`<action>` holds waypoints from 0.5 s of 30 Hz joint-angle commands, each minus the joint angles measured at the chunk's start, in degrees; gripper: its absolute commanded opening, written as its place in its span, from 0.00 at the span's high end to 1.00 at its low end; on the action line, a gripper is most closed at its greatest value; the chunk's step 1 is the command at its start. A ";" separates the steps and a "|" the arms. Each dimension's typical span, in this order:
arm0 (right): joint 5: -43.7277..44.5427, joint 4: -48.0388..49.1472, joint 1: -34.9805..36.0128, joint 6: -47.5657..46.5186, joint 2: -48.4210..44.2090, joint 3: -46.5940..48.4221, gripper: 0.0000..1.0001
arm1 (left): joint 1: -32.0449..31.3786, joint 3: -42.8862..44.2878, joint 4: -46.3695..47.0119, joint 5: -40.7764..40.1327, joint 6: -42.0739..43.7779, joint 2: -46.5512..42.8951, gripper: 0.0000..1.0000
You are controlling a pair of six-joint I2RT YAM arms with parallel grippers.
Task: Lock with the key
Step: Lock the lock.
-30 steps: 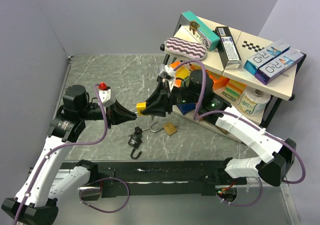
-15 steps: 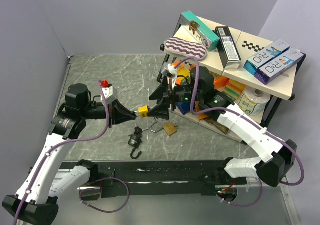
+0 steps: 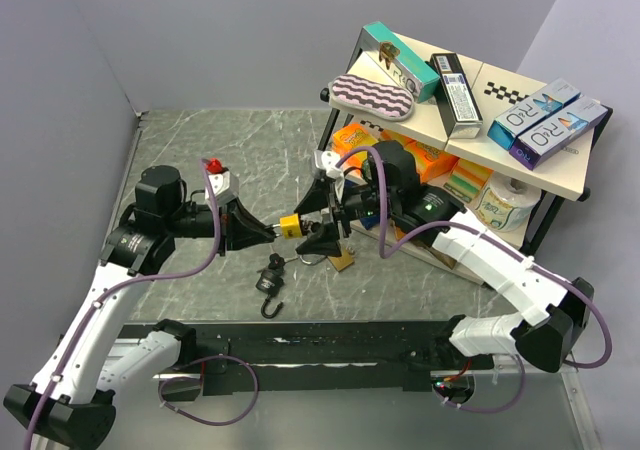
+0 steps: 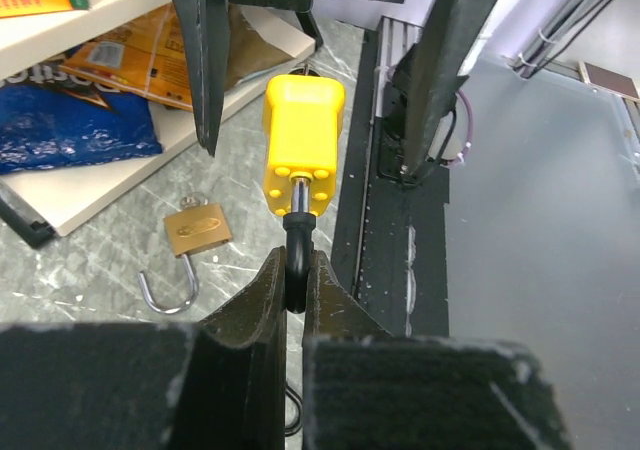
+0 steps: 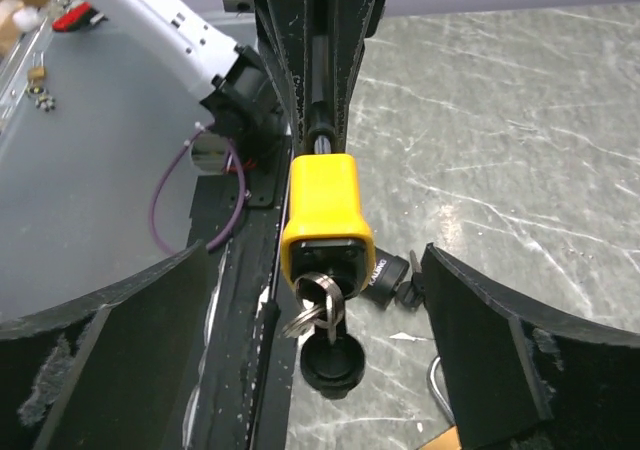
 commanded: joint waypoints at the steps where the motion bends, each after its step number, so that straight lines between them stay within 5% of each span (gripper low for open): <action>1: -2.39 -2.23 0.70 -5.44 0.65 3.77 0.14 | -1.21 3.79 1.12 2.15 0.96 -0.17 0.99; 15: -5.46 -2.94 2.20 -4.92 3.12 5.80 0.89 | -4.37 2.38 7.79 -0.75 -3.34 -0.25 0.99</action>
